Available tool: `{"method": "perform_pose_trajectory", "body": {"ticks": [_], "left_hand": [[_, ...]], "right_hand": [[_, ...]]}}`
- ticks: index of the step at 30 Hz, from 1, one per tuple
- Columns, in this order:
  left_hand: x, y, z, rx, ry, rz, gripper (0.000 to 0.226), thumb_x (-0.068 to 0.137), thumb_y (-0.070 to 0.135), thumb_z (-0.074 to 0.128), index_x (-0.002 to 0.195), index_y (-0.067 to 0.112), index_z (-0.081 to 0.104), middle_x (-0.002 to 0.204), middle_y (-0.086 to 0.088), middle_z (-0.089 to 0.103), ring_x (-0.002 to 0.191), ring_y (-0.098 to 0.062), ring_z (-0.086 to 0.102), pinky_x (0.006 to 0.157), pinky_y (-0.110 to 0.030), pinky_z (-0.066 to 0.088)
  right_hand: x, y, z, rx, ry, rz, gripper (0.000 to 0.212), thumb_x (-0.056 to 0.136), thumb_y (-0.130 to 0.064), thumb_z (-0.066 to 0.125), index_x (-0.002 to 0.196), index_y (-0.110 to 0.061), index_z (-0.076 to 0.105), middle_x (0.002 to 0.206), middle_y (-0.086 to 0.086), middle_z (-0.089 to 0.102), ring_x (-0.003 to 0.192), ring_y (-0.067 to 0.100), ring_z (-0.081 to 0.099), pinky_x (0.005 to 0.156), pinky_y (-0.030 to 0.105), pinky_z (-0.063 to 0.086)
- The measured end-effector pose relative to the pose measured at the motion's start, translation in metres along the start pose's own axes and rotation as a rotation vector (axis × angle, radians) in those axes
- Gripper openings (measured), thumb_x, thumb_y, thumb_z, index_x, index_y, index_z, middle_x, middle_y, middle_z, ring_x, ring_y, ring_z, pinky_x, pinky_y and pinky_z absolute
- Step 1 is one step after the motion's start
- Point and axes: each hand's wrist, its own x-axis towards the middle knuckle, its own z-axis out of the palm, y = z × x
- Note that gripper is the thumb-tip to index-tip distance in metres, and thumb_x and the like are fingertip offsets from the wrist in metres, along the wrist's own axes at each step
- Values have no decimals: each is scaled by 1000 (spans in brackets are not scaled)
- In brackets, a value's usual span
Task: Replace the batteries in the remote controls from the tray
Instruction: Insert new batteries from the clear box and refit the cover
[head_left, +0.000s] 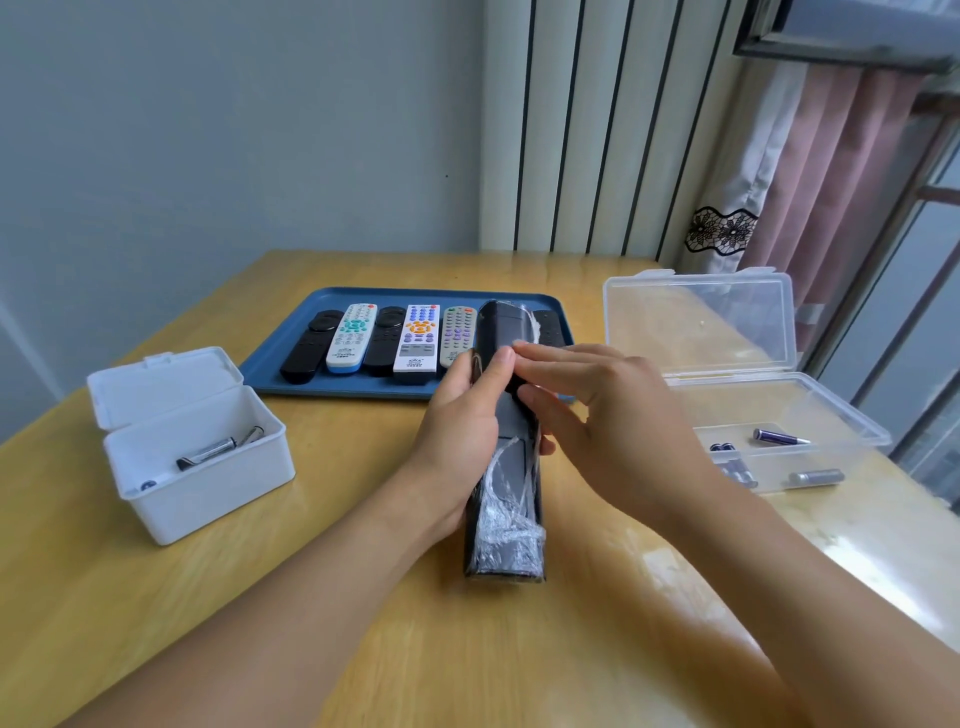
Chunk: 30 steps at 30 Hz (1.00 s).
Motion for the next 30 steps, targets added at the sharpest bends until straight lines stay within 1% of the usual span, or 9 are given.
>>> {"method": "perform_pose_trajectory", "body": {"ticks": [5,8,13,15,18,21,25,28,30], "left_hand": [[6,-3,-8,-47,48,-49,28,105,30,48,121,12,61,108,-17,74,88,-27,73,61,-34,60],[9,-2,-11,-21,5,-67,31,106,30,46,122,9,60,109,-24,71,88,-31,72,67,-39,62],[11,13,-15,215,-220,-38,27,97,25,61,121,13,61,87,-13,71,71,-27,68,63,-36,58],[9,19,-17,283,-326,-28,31,94,16,65,125,18,60,93,-16,73,72,-29,68,63,-37,58],[6,24,-17,316,-388,5,33,94,11,63,126,19,59,94,-21,72,72,-32,68,63,-40,60],[3,28,-16,330,-403,51,33,95,11,63,127,18,58,95,-23,72,72,-35,68,64,-42,60],[2,29,-16,439,-331,166,27,93,20,68,120,20,62,89,-14,74,75,-35,72,66,-42,60],[10,22,-23,706,-143,428,25,88,40,73,109,27,67,82,5,72,72,-17,68,66,-40,57],[18,14,-29,730,21,514,37,89,46,71,120,29,64,103,14,70,95,-3,64,83,-30,53]], "right_hand": [[-2,0,5,-123,-203,1,44,104,-41,38,144,-32,52,150,-17,49,130,17,48,96,40,51],[-2,1,4,-79,-206,5,40,105,-37,43,143,-31,53,150,-14,49,133,14,47,102,37,48],[10,5,-11,155,130,306,45,91,-35,69,134,-22,60,118,-10,65,94,6,64,77,29,56],[15,10,-18,261,115,416,47,92,-34,70,135,-20,59,112,-10,67,82,7,64,71,29,52],[17,11,-25,622,35,433,18,95,-18,67,113,-13,69,73,-8,66,58,10,57,52,27,45],[17,10,-30,720,32,399,9,94,-12,68,102,-8,70,68,5,63,56,16,55,49,29,45],[18,4,-35,752,129,353,9,95,-9,66,102,-5,70,67,6,65,54,17,59,49,28,49],[17,-7,-42,628,268,204,8,93,-7,68,101,-9,67,76,7,70,57,21,65,52,33,55],[16,-16,-42,434,365,90,15,91,-6,70,103,-13,64,85,7,71,64,21,69,56,31,58]]}}
